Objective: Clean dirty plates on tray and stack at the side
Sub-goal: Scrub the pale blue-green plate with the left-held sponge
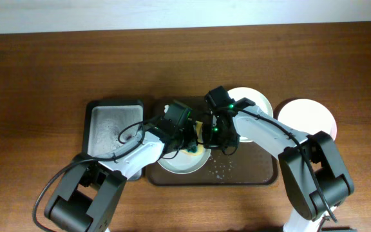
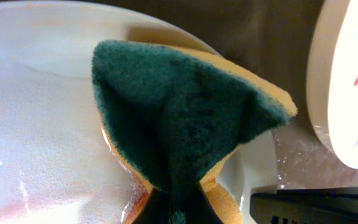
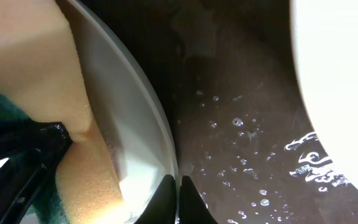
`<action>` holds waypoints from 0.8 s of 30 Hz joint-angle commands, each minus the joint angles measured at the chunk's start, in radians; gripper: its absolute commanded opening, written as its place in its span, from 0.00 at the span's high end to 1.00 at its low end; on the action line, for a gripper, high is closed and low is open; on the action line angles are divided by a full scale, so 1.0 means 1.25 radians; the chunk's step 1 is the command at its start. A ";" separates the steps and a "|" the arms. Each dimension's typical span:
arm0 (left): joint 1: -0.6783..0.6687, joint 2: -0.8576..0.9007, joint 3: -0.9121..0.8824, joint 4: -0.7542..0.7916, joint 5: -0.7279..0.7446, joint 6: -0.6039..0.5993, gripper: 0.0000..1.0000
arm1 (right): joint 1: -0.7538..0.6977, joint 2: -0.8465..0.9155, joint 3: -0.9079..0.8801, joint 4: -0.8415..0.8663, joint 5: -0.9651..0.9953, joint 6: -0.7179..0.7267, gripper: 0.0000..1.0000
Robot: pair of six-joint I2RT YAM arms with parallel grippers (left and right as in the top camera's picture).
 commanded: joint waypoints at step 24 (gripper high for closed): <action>0.291 -0.242 -0.016 -0.322 -0.257 0.265 1.00 | 0.001 0.005 -0.007 -0.034 0.064 0.016 0.78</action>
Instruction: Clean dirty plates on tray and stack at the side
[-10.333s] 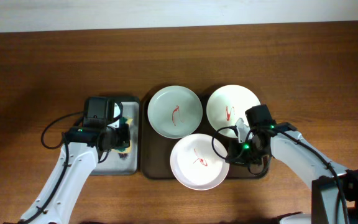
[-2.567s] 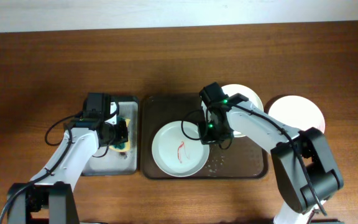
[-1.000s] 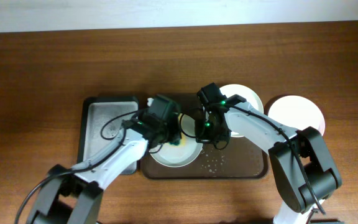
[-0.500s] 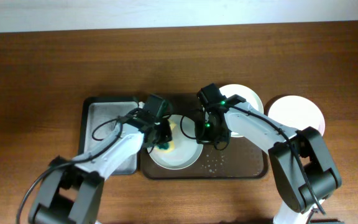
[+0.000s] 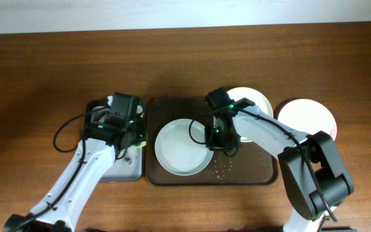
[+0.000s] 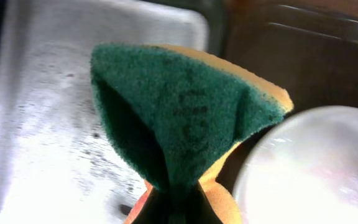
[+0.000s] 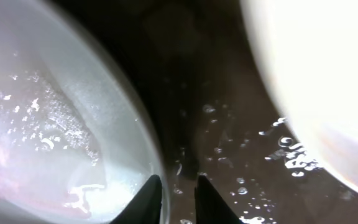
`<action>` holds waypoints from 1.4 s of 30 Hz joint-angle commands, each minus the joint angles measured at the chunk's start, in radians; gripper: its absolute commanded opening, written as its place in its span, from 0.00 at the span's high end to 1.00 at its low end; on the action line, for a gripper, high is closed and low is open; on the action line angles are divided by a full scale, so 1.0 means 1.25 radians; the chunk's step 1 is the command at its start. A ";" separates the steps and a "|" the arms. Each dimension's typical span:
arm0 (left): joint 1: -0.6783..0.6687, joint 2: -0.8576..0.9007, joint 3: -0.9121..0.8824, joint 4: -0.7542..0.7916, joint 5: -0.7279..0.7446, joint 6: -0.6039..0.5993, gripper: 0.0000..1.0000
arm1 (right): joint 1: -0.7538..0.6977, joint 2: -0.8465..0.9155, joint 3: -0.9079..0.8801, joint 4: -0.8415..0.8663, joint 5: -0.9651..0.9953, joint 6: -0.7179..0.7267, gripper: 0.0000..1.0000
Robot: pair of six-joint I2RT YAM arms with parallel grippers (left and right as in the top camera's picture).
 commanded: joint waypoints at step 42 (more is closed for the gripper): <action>0.119 0.266 0.038 -0.056 0.117 0.142 1.00 | -0.001 -0.085 0.001 -0.007 0.072 -0.042 0.96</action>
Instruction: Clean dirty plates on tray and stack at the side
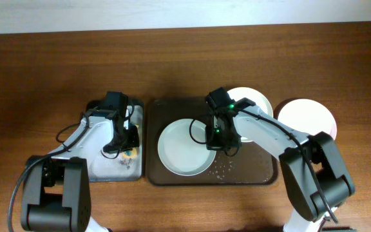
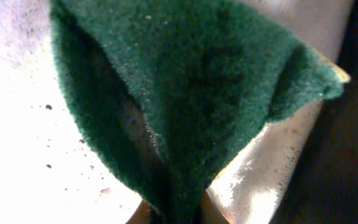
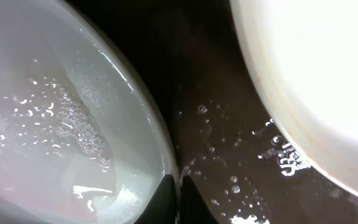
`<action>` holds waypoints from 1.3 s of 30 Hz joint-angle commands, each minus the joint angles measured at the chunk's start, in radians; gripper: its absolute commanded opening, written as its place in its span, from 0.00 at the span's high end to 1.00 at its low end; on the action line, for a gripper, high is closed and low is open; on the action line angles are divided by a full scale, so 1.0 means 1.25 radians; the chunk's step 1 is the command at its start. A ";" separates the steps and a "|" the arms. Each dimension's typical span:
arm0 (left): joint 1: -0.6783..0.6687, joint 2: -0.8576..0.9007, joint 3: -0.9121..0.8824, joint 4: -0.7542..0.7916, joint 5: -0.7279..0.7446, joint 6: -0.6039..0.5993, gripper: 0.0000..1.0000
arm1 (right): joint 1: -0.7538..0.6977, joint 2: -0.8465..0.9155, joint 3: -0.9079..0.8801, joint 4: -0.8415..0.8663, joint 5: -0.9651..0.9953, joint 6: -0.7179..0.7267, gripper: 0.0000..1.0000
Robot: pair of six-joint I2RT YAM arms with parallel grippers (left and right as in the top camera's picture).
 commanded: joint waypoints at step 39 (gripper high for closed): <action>0.004 0.010 0.005 -0.006 -0.002 0.001 0.10 | -0.507 -0.300 0.000 -0.090 0.301 0.110 0.96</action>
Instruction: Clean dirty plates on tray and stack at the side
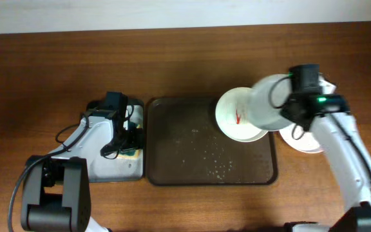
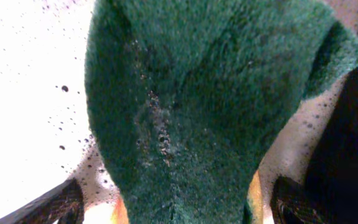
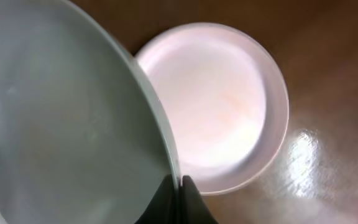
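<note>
My right gripper (image 1: 290, 108) (image 3: 178, 180) is shut on the rim of the washed white plate (image 1: 272, 103) (image 3: 61, 124). It holds the plate tilted in the air over the brown tray's (image 1: 185, 154) right end. A dirty plate (image 1: 237, 117) with a red smear lies on the tray, partly under the held one. Below the gripper, a clean plate (image 1: 311, 143) (image 3: 222, 99) sits on the table. My left gripper (image 1: 129, 145) (image 2: 178, 202) is open, its fingers wide on either side of the green-and-yellow sponge (image 1: 131, 152) (image 2: 197, 106).
The sponge lies in a wet metal tray (image 1: 105, 167) left of the brown tray. Water drops speckle the brown tray's bare middle. The wooden table (image 1: 185, 64) stretches behind both trays.
The right gripper has taken the washed plate from the tray's middle up to the tray's right end, above the side plate. The left gripper has opened and released the sponge in the metal tray.
First the left gripper held the sponge on the plate while the right pinched its rim. Then the sponge was over the metal tray and the right fingers stood slightly apart. Later the sponge was low in that tray and the right was shut again. Now the plate is lifted.
</note>
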`<action>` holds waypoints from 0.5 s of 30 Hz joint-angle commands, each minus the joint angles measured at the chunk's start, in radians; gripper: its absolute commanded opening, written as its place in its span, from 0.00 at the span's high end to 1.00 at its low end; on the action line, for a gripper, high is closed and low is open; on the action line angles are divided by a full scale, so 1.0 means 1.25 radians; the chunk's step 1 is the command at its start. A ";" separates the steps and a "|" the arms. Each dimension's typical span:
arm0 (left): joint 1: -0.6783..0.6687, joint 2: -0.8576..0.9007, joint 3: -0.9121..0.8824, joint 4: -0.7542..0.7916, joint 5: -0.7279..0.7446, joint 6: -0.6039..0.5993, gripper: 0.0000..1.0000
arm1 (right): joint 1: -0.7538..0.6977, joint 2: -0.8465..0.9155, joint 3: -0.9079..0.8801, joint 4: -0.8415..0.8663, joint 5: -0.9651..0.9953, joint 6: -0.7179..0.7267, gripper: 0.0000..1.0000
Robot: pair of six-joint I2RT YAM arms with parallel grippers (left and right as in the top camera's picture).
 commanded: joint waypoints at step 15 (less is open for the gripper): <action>0.002 0.010 0.005 0.002 0.003 0.001 0.11 | -0.179 0.108 -0.001 0.071 -0.453 -0.303 0.30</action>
